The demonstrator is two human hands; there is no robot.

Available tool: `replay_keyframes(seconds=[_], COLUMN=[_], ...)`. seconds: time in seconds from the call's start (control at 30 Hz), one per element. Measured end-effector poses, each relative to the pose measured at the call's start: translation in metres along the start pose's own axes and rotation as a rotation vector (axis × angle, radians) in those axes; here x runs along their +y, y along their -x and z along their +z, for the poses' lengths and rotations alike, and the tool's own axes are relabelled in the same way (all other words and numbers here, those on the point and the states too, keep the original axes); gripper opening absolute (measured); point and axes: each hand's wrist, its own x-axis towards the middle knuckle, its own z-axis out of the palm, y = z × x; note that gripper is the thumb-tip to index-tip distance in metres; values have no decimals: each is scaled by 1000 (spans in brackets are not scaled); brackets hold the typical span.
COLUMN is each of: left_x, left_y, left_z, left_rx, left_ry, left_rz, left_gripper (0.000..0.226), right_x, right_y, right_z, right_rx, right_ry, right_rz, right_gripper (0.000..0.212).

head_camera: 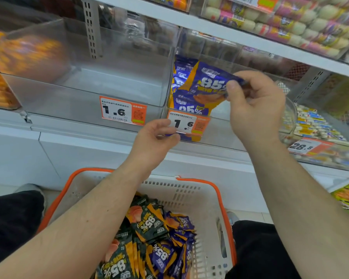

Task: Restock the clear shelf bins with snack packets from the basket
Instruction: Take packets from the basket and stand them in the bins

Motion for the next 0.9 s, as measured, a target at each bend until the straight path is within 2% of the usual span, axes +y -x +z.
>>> replay_keyframes(seconds=[0.1, 0.3, 0.63, 0.73, 0.8, 0.83, 0.9], left_x=[-2, 0, 9, 12, 18, 23, 37], left_y=[1, 3, 0, -2, -6, -11, -27], left_z=[4, 5, 13, 17, 17, 15, 12], left_rx=[-29, -30, -48, -56, -55, -40, 13], left_ry=[-52, -127, -193, -289, -414, -507, -721], left_rz=[-4, 42, 145, 227, 350, 448, 675], left_gripper=[34, 29, 25, 29, 31, 30, 34], right_x=[15, 25, 41, 42, 41, 39, 47], right_y=[-1, -10, -13, -17, -22, -25, -39], right_z=[13, 23, 37, 35, 29, 27, 24], right_rx=[-66, -245, -599, -625, -632, -566, -295], right_ry=[112, 378, 620, 581, 504, 414, 197], right_rz=[-6, 4, 86, 113, 176, 245, 405], right_gripper=[13, 17, 20, 18, 12, 10, 22])
